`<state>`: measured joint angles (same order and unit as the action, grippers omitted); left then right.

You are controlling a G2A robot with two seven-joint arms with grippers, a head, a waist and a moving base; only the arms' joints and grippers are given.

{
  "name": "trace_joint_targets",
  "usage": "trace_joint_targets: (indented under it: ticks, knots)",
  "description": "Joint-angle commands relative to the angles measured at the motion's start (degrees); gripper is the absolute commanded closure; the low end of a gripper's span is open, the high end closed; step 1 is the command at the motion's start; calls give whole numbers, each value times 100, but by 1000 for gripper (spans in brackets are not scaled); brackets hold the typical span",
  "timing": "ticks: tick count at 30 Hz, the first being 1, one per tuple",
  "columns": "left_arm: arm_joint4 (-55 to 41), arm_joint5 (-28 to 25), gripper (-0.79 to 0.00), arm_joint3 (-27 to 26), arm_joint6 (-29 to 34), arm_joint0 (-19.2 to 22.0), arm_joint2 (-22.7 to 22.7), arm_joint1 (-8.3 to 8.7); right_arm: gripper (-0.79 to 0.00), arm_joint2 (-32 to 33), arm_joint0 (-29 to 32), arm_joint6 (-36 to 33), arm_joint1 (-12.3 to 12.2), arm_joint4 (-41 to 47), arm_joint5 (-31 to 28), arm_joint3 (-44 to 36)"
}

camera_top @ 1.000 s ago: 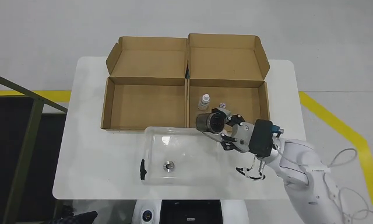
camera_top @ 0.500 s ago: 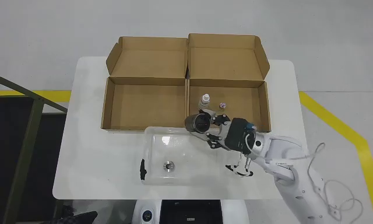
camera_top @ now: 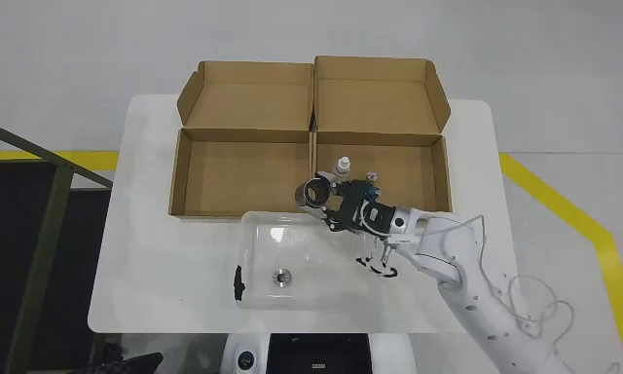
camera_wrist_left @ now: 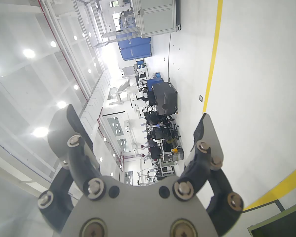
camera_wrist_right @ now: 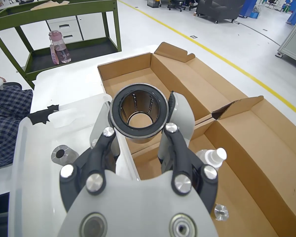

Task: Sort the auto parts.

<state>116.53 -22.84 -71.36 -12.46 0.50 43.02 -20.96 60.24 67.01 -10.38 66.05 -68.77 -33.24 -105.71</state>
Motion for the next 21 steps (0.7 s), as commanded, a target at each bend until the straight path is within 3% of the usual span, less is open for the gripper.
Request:
trace_joint_targets:
  ticks: [1, 21]
  knots:
    - [0, 0, -785, 0, 0, 0, 0, 0, 0, -75, -111, -105, 23, -44, 100, 31]
    - [0, 0, -785, 0, 0, 0, 0, 0, 0, -1281, -1342, -1207, 445, -356, 939, 1116]
